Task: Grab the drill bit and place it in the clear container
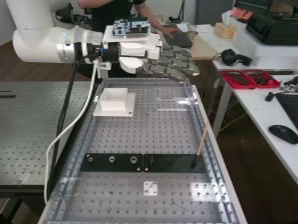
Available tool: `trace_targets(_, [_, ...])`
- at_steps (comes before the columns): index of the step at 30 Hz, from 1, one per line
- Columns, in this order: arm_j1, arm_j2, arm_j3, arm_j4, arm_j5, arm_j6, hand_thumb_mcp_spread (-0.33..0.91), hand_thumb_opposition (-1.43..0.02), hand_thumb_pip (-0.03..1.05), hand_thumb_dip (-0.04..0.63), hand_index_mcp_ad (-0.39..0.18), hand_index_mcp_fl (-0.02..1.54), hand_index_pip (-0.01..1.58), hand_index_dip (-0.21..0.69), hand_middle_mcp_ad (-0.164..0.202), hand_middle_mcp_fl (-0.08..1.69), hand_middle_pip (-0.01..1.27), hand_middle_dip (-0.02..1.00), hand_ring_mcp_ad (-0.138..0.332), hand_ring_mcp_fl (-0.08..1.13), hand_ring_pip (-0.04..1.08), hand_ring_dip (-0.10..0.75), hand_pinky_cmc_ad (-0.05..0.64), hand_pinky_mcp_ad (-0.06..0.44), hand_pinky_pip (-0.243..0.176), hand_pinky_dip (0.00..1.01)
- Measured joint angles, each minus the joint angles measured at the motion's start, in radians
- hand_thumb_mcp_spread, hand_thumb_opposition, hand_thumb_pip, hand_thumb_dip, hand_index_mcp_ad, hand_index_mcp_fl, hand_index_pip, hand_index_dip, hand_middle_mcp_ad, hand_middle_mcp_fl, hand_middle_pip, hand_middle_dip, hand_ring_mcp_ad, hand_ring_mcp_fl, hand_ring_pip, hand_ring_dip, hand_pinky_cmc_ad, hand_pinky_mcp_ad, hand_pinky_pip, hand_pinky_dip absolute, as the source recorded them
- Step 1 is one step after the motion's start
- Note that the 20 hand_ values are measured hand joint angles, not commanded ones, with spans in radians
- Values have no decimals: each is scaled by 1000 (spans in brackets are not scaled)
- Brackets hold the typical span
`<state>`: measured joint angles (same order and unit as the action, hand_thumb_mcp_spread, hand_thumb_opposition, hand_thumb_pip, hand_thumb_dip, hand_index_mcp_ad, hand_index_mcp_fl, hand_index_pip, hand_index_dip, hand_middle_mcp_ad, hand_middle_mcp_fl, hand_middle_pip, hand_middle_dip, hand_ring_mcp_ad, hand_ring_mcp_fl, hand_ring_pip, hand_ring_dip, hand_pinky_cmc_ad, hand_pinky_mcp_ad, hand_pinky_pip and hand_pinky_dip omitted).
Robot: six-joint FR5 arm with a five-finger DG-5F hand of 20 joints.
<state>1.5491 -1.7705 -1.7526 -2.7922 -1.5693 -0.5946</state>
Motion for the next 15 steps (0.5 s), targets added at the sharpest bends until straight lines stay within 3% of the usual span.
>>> trace_targets(15, [-50, 97, -12, -38, 27, -111, 316, -728, 569, 188, -94, 199, 105, 318, 75, 113, 113, 237, 215, -2, 79, 75, 295, 152, -112, 424])
